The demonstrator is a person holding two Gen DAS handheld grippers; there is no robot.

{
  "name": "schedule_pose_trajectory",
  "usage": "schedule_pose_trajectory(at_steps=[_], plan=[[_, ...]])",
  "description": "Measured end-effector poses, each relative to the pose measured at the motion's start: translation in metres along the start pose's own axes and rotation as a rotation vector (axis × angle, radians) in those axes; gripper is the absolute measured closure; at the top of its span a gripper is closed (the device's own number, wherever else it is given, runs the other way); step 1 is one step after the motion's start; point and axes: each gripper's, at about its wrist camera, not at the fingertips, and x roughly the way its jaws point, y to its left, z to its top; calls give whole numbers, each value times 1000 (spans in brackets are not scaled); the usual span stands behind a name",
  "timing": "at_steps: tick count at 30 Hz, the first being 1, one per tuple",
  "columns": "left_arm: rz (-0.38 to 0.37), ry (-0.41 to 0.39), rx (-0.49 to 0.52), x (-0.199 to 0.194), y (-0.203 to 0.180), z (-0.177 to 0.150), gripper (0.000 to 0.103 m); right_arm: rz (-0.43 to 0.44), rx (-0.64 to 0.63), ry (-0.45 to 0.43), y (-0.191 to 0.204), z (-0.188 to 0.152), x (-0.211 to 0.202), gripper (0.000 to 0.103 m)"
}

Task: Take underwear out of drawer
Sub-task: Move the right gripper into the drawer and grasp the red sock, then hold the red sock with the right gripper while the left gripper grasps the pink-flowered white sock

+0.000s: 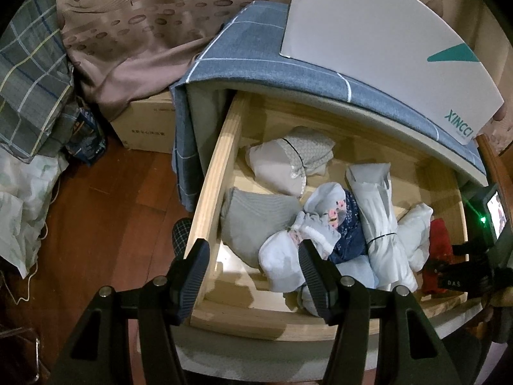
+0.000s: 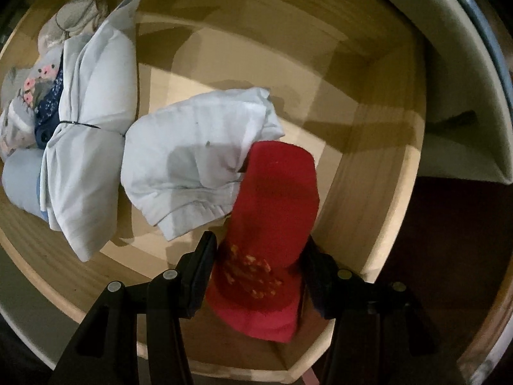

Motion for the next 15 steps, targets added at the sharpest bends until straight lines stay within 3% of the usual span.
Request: schedule_pose_trajectory(at_steps=[6,11,15], plan=[[7,4,15,2,-2,0,44,7,14,-5,1,-3,6,55],[4,6,13,2,-2,0,44,16,51,-35,6,-18,7,67],[6,10,16,2,-2,0,44,31,107,-84,1,-28,3,70]])
